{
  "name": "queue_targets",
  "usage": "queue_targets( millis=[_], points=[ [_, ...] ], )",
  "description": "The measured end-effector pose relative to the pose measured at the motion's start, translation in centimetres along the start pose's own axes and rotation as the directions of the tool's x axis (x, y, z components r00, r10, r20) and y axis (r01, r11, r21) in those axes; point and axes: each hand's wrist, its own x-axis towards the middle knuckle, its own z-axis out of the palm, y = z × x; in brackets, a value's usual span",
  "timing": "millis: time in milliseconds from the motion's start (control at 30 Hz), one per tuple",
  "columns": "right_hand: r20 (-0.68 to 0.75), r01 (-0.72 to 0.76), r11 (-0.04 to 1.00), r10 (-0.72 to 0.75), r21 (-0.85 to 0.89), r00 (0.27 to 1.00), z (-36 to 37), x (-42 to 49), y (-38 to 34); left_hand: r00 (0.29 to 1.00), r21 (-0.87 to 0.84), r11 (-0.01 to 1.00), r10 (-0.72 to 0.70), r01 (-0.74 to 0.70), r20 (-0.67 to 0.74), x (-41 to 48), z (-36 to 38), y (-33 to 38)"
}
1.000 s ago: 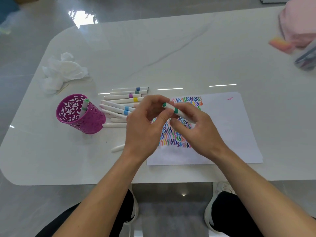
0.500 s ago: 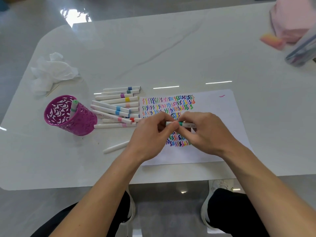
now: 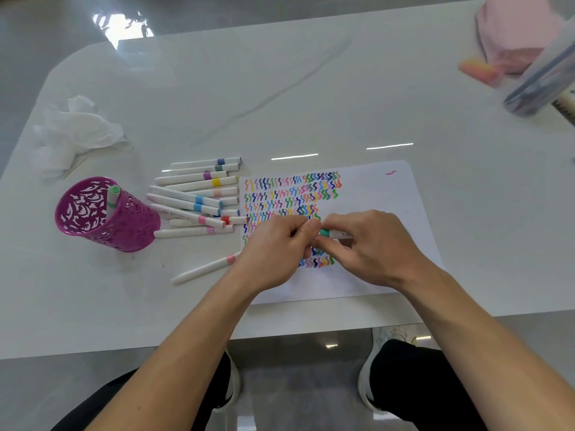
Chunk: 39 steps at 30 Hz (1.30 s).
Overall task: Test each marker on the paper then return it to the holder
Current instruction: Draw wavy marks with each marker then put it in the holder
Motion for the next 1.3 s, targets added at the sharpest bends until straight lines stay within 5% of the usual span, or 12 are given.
queue_targets(
  millis=[533, 733, 1033, 1300],
  points=[
    [-0.069, 0.014, 0.999, -0.017, -0.04, 0.997, 0.5, -0.3, 0.0, 0.998, 0.008, 1.0, -0.028, 0.029, -0.06, 0.5, 0.4, 0.6],
    [-0.007, -0.048, 0.998, 0.048, -0.027, 0.999, 0.6, -0.4, 0.0, 0.998, 0.032, 0.999, -0.027, 0.029, -0.064, 0.3, 0.5, 0.8],
    [0.016, -0.225, 0.973, 0.226, -0.05, 0.974, 0.4, 0.3, 0.0, 0.967, 0.025, 1.0, 0.001, 0.006, -0.256, 0.4, 1.1, 1.1],
    [-0.076, -0.253, 0.885, 0.305, 0.392, 0.949, -0.9, 0.6, 1.2, 0.943, 0.104, 0.995, 0.034, 0.0, -0.33, 0.5, 0.9, 0.2]
  ],
)
